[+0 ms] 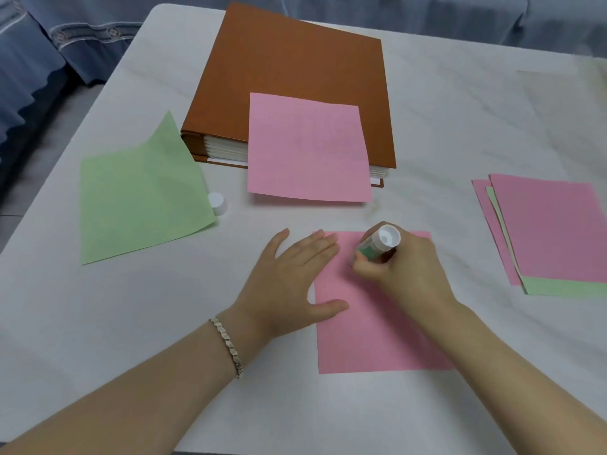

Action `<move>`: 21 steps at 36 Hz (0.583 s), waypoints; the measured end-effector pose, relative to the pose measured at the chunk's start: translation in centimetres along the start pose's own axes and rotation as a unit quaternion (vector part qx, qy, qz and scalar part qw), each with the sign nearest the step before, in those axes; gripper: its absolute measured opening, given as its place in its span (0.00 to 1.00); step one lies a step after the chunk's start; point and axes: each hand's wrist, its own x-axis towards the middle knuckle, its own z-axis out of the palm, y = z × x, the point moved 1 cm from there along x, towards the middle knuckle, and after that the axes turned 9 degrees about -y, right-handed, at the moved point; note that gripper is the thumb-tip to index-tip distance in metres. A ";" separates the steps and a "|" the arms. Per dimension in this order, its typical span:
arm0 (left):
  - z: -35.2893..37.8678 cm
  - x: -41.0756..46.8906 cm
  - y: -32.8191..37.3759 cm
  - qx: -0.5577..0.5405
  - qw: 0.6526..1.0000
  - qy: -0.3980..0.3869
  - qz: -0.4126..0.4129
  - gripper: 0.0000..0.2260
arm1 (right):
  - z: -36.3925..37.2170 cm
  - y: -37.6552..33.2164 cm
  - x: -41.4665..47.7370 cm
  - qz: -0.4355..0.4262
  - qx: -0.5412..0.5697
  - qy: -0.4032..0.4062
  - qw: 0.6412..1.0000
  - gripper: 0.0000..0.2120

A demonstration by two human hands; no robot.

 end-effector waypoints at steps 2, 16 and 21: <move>0.0 0.0 0.0 0.005 1.000 -0.001 -0.001 0.33 | -0.2 0.3 -0.1 0.005 -0.004 0.002 1.000 0.07; -0.1 0.0 0.0 0.018 1.000 -0.006 0.002 0.33 | -4.3 4.3 -1.0 0.053 0.030 0.077 0.995 0.07; 0.0 0.0 0.0 0.020 1.000 -0.009 -0.001 0.34 | -3.3 2.2 -0.5 0.007 0.058 0.073 0.996 0.08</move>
